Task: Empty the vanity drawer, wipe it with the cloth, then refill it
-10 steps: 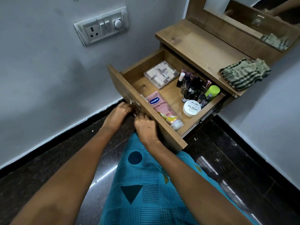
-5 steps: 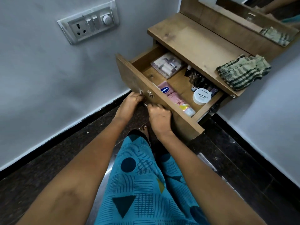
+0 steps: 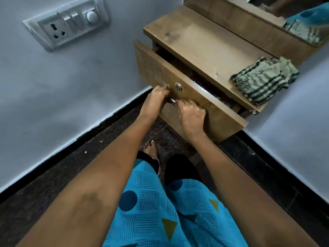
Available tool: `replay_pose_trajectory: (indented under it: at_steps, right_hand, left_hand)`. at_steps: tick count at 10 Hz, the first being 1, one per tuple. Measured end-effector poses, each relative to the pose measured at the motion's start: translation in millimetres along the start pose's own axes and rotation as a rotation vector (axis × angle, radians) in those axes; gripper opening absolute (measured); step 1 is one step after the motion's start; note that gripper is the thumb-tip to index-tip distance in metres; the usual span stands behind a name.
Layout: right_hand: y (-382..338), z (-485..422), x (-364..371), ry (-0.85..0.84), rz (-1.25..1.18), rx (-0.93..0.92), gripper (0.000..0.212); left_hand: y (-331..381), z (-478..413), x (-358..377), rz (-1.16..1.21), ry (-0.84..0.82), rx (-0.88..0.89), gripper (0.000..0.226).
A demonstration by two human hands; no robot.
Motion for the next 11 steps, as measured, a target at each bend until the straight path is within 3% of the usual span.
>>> replay_pose_trajectory:
  at_steps: [5,8,9,11]
  right_hand:
    - [44.0,-21.5,14.7,-0.055,-0.005,0.034,0.026]
    - [48.2,-13.8,26.0,-0.177,-0.026,0.101,0.028]
    - [48.4,-4.0,42.9,-0.348,-0.06,0.082,0.046]
    - [46.1,10.7,39.5,-0.432,-0.077,0.099,0.048]
  left_hand:
    - [12.2,-57.6,26.0,-0.058,-0.007,0.066,0.022]
    - [17.5,-46.9,25.1,0.057,0.052,0.023,0.026]
    - [19.9,-32.3,38.4,-0.006,-0.033,-0.025,0.044]
    - [33.2,8.3,37.3,-0.349,-0.084,-0.01,0.047]
Point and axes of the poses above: each hand's wrist, its own z-axis away from the middle knuckle, its own x-axis out of the palm, y = z × x, the point moved 7 cm from there along -z, towards the middle knuckle, and after that the axes turned 15 degrees about -z, right-handed, at the moved point
